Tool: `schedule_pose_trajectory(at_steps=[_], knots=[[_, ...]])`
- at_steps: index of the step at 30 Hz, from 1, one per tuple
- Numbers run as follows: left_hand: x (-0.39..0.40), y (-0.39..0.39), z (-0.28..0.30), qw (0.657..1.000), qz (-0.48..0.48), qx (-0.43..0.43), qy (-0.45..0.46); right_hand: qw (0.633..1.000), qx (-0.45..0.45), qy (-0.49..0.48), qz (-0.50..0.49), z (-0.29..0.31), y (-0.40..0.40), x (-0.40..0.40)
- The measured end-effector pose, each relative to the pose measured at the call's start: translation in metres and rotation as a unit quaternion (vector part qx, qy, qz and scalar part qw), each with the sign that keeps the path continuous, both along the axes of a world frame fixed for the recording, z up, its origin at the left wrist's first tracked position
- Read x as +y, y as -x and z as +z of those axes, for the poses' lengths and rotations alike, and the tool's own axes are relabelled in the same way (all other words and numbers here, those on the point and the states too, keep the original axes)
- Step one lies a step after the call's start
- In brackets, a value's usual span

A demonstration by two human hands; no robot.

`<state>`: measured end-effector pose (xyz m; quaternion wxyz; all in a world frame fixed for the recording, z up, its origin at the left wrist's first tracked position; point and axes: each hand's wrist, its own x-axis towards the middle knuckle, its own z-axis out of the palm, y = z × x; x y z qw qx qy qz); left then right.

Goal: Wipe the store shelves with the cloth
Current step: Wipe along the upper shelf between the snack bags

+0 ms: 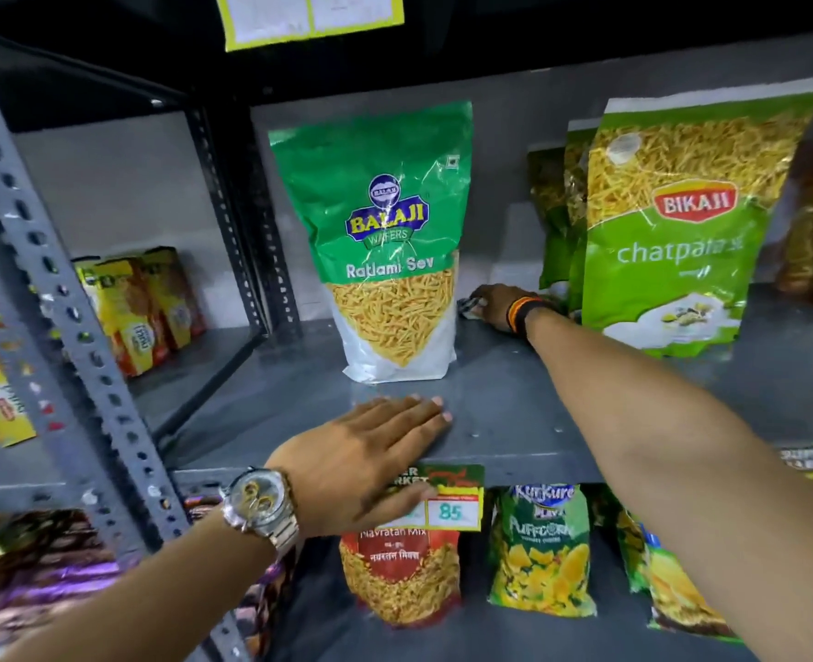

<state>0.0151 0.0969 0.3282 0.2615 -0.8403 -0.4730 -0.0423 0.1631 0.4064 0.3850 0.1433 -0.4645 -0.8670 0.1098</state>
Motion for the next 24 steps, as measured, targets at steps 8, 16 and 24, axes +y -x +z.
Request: schedule_pose_trajectory(at_steps=[8, 16, 24], knots=[[-0.002, 0.000, 0.003, 1.000, 0.010, 0.005, 0.021, 0.998, -0.027, -0.011, 0.054, -0.007, -0.030, -0.049], [-0.003, 0.000, 0.007, 0.999, -0.009, -0.005, 0.031, 0.992, -0.020, -0.011, 0.123, -0.009, -0.087, -0.135], [-0.010, 0.020, 0.009, 0.999, 0.017, -0.039, 0.028, 0.994, 0.072, 0.012, 0.082, 0.011, -0.088, -0.149]])
